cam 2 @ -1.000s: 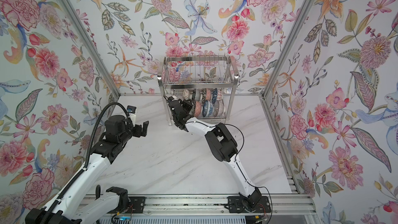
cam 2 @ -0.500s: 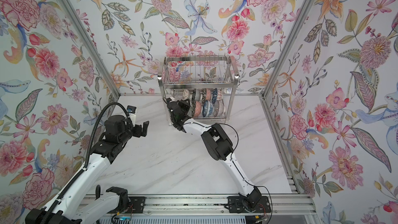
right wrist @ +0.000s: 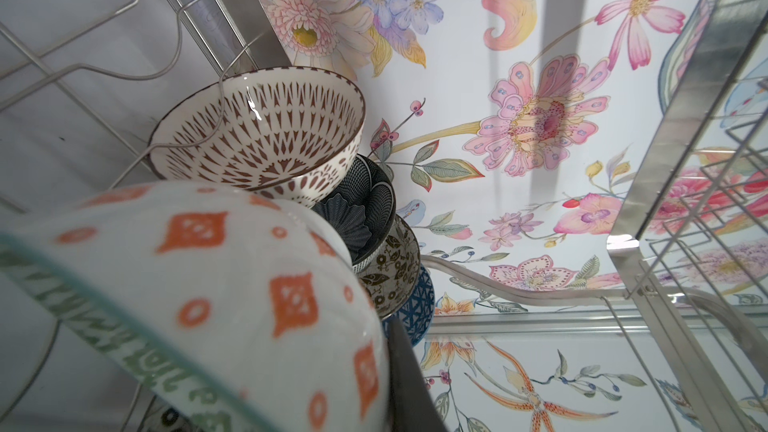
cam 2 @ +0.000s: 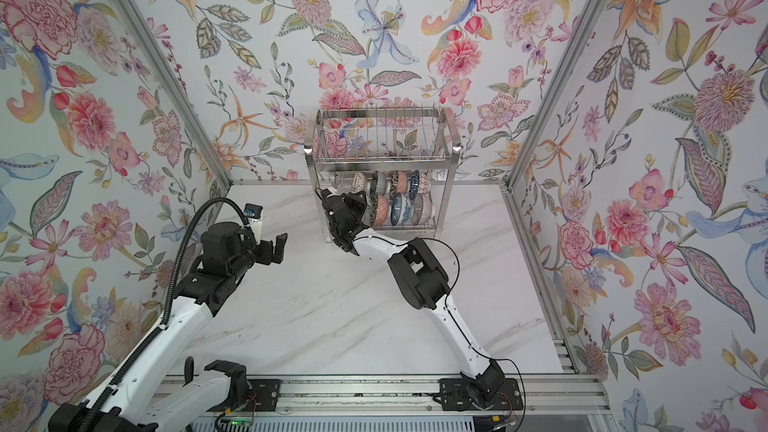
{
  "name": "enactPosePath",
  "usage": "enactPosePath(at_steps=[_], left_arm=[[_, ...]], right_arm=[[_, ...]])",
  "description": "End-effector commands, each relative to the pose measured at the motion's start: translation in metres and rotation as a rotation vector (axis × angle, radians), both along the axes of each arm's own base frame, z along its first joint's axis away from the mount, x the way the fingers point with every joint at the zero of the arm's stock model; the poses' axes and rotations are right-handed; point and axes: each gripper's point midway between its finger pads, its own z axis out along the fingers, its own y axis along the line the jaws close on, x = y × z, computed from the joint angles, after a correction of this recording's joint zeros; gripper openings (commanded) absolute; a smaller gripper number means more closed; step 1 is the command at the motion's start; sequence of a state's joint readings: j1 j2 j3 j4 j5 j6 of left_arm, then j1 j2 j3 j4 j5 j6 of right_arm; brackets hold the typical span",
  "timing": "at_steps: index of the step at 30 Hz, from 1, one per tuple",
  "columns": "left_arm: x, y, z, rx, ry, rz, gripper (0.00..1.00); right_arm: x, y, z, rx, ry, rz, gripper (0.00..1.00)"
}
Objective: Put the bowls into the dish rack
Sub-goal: 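Lower the green geometric bowl into the upper rack tier with the right gripper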
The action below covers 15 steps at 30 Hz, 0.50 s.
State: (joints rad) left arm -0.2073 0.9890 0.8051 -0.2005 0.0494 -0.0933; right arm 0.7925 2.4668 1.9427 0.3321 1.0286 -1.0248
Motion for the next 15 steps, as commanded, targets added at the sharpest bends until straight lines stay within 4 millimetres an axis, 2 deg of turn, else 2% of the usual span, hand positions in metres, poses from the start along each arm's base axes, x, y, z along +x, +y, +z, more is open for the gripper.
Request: enactPosePath(at_steps=[1, 8, 15], left_arm=[[-0.0007, 0.0034, -0.0011, -0.017, -0.002, 0.009, 0.99], [-0.0011, 0.0033, -0.0009, -0.02, -0.003, 0.008, 0.99], [-0.0016, 0.0029, 0.0002, -0.023, -0.006, 0.006, 0.99]], right_arm=[[-0.0048, 0.0131, 0.0087, 0.035, -0.02, 0.027, 0.16], [-0.0093, 0.0144, 0.0159, 0.061, -0.018, 0.039, 0.22], [-0.0127, 0.0147, 0.0151, 0.081, -0.007, 0.043, 0.26]])
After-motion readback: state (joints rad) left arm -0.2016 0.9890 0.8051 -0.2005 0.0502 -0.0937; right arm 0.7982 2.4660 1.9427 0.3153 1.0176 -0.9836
